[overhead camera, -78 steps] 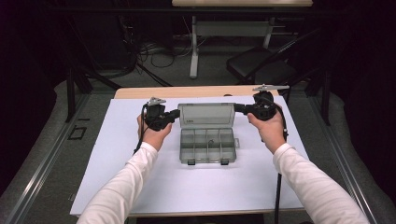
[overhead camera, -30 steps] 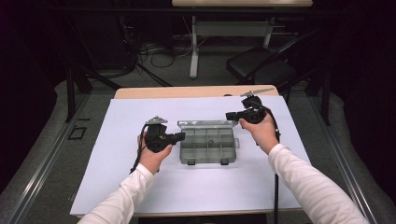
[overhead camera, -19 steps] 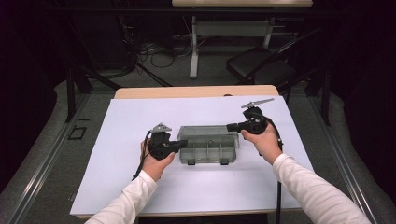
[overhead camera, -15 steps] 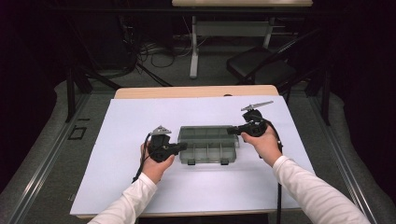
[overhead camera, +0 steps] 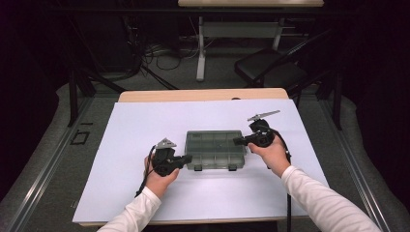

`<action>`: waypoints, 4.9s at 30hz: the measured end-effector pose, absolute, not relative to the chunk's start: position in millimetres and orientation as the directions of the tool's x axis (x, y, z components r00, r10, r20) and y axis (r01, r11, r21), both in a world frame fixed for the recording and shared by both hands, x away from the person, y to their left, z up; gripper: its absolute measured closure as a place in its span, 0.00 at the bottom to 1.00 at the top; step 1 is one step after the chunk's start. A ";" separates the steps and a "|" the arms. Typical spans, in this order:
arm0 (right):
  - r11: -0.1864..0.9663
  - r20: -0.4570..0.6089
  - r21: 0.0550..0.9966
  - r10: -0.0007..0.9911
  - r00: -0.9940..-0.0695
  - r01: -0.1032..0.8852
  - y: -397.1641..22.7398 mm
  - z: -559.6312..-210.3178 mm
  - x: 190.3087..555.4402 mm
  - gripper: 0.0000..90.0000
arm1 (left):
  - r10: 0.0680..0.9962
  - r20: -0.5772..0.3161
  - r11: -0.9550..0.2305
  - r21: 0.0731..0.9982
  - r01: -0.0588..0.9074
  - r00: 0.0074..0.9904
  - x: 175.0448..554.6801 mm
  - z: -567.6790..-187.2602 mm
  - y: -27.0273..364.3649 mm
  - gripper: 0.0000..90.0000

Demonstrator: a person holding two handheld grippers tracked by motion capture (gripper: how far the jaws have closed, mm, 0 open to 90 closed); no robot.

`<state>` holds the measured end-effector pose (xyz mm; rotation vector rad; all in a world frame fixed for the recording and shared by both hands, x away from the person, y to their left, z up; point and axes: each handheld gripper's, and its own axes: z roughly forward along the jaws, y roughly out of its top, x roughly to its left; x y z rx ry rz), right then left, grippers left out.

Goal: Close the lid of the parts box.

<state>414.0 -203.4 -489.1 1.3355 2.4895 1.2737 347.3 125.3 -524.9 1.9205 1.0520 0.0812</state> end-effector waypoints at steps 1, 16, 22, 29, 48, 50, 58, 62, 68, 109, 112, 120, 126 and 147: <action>0.291 0.319 0.678 0.710 -0.627 0.675 -203.3 -489.9 413.6 1.00 | 0.696 -0.339 -0.217 0.741 0.635 0.633 347.3 -524.9 125.3 1.00; 0.289 0.338 0.659 0.711 -0.616 0.695 -204.8 -503.2 411.7 1.00 | 0.693 -0.352 -0.237 0.713 0.660 0.629 335.6 -534.7 135.7 1.00; 0.282 0.350 0.649 0.714 -0.606 0.707 -207.9 -512.0 409.5 1.00 | 0.690 -0.342 -0.238 0.725 0.646 0.638 327.9 -521.6 143.0 1.00; 0.273 0.359 0.653 0.711 -0.605 0.707 -208.6 -514.3 407.8 1.00 | 0.694 -0.310 -0.234 0.756 0.611 0.649 341.3 -506.1 131.4 1.00; 0.275 0.358 0.651 0.710 -0.606 0.707 -209.5 -516.8 407.1 1.00 | 0.721 -0.269 -0.285 0.724 0.628 0.638 358.3 -521.1 113.7 1.00; 0.276 0.357 0.650 0.711 -0.606 0.707 -209.5 -516.8 407.0 1.00 | 0.721 -0.261 -0.297 0.720 0.627 0.641 358.2 -523.0 112.3 1.00; 0.286 0.347 0.651 0.712 -0.611 0.703 -208.3 -516.5 405.3 1.00 | 0.723 -0.263 -0.295 0.719 0.629 0.639 356.6 -521.7 113.8 1.00; 0.285 0.341 0.660 0.710 -0.616 0.695 -208.3 -513.8 403.3 1.00 | 0.718 -0.270 -0.289 0.723 0.628 0.642 354.7 -519.0 116.7 1.00; 0.301 0.309 0.682 0.708 -0.636 0.666 -206.2 -507.9 395.4 0.97 | 0.715 -0.251 -0.297 0.735 0.609 0.652 350.1 -517.8 119.8 0.95; 0.246 0.064 0.836 0.844 -0.532 0.490 -265.7 -495.7 317.6 0.37 | 0.762 -0.151 -0.268 0.812 0.519 0.630 316.5 -507.9 191.7 0.29; 0.241 0.086 0.821 0.845 -0.528 0.518 -271.9 -501.1 314.3 0.37 | 0.774 -0.159 -0.251 0.812 0.527 0.613 314.9 -509.9 197.6 0.28; 0.229 0.082 0.830 0.852 -0.517 0.509 -278.2 -510.5 306.4 0.29 | 0.806 -0.161 -0.227 0.804 0.550 0.569 316.6 -519.9 214.1 0.24; 0.223 0.077 0.840 0.853 -0.516 0.494 -278.2 -520.1 304.5 0.16 | 0.820 -0.190 -0.176 0.814 0.554 0.540 318.6 -525.9 227.2 0.16; 0.249 0.009 0.834 0.886 -0.464 0.493 -280.2 -537.7 310.9 0.09 | 0.837 -0.091 -0.237 0.829 0.507 0.540 324.4 -544.0 244.0 0.11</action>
